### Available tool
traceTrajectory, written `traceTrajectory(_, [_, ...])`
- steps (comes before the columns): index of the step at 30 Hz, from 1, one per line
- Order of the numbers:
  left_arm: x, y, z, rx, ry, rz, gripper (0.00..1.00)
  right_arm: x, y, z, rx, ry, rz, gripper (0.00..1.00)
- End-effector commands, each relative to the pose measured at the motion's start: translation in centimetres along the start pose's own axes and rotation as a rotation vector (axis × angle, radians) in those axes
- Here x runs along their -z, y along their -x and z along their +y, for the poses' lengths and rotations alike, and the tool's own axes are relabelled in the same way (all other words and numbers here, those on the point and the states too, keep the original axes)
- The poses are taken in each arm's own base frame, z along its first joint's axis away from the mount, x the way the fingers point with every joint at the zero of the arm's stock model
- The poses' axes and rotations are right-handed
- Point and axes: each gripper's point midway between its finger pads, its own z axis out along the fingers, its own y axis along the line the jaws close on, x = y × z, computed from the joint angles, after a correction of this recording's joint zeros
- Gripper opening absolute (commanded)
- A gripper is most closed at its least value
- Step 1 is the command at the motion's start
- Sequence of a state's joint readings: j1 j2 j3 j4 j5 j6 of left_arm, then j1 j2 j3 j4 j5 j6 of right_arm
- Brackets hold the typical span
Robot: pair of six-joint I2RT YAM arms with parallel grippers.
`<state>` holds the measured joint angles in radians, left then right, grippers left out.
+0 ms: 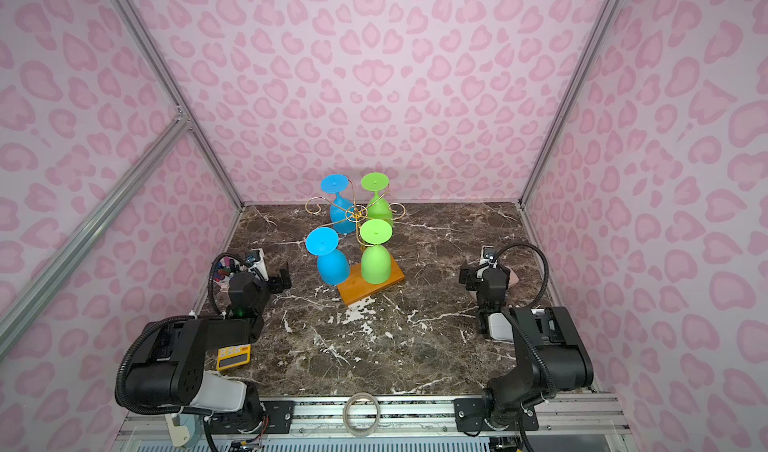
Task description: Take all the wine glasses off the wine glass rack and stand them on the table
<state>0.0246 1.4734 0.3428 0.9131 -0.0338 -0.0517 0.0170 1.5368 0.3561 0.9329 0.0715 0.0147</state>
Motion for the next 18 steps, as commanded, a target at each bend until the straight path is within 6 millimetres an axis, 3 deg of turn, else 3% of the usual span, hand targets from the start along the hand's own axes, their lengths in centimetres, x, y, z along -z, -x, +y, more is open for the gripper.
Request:
traceTrajectory(1, [0.06, 0.98, -0.02, -0.009, 0.004, -0.035, 0.98, -0.06, 0.11, -0.18, 0.001, -0.011, -0.003, 1.00])
traceTrajectory(18, [-0.01, 0.96, -0.04, -0.005, -0.001, -0.033, 0.98, -0.03, 0.12, -0.23, 0.000, -0.012, -0.003, 1.00])
